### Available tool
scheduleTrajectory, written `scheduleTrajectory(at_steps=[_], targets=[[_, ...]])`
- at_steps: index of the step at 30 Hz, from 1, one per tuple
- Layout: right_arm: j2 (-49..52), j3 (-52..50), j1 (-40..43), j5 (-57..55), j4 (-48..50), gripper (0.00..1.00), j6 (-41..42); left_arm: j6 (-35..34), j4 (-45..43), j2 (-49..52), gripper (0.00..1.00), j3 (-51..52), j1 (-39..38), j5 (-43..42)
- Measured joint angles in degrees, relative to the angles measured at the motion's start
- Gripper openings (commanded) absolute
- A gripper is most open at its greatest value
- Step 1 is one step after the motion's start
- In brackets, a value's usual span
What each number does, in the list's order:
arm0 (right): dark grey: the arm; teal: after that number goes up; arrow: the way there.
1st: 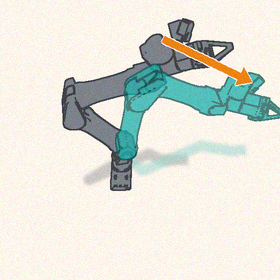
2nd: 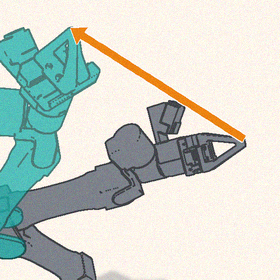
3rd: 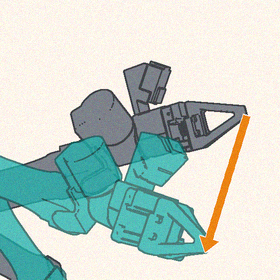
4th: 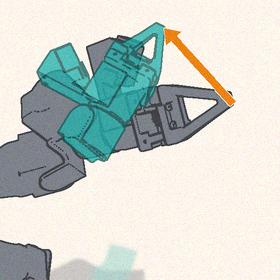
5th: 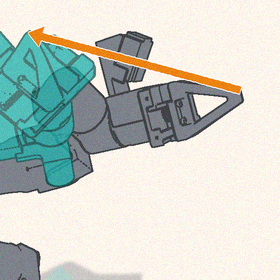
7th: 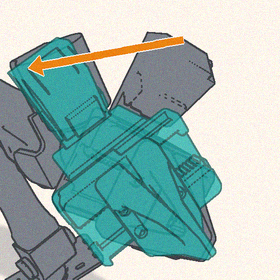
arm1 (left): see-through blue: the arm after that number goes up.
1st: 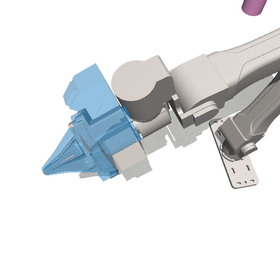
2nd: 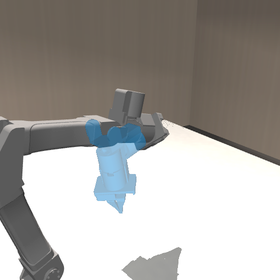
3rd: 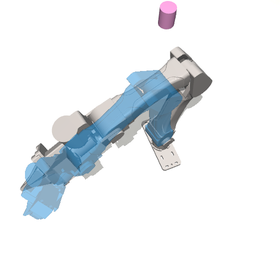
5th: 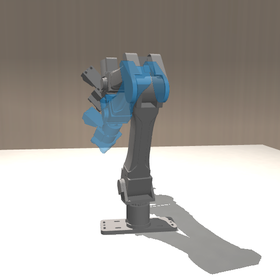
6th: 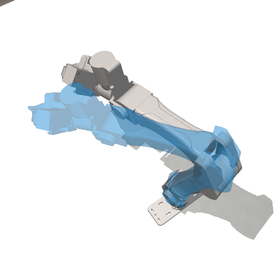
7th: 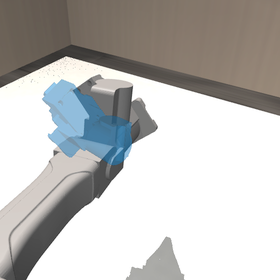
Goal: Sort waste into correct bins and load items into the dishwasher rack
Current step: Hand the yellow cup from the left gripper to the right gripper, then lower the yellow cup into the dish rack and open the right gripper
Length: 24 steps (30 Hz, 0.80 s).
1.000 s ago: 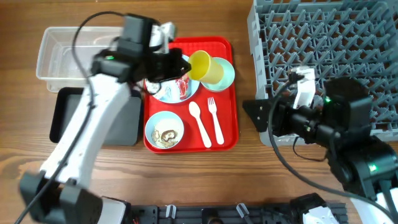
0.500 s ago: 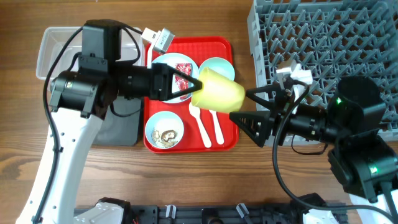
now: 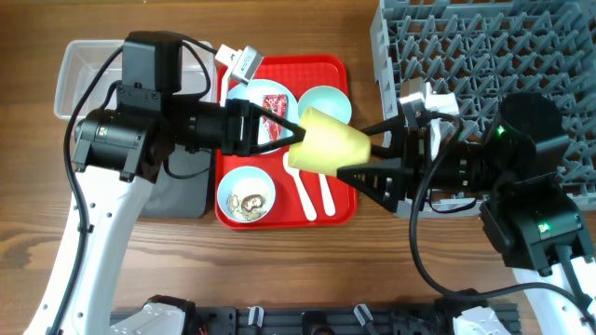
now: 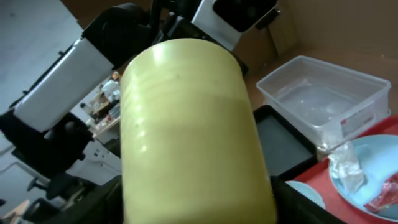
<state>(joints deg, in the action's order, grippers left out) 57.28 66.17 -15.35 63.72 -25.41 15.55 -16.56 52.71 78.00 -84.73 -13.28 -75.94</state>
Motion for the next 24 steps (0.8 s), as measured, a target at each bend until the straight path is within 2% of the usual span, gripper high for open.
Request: scheduleTrajectory(at_steps=[5,6,7,9,12,18,24], targets=[[0.0,0.0,0.0,1.0,0.0,0.55,0.7,0.0,0.0,0.0,0.06,0.0,0.0,0.2],[0.0,0.0,0.0,1.0,0.0,0.56,0.8,0.0,0.0,0.0,0.18,0.0,-0.1,0.2],[0.0,0.0,0.0,1.0,0.0,0.56,0.8,0.0,0.0,0.0,0.51,0.0,0.0,0.2],[0.0,0.0,0.0,1.0,0.0,0.55,0.8,0.5,0.0,0.0,0.80,0.0,-0.1,0.2],[0.0,0.0,0.0,1.0,0.0,0.54,0.8,0.4,0.0,0.0,0.98,0.0,-0.2,0.2],[-3.0,0.0,0.4,-4.9,-6.4,0.54,0.9,0.5,1.2,0.0,1.00,0.0,-0.2,3.6],[-11.0,0.3,2.2,-21.4,-24.4,0.55,2.8,0.4,7.0,0.0,1.00,-0.1,-0.2,15.9]])
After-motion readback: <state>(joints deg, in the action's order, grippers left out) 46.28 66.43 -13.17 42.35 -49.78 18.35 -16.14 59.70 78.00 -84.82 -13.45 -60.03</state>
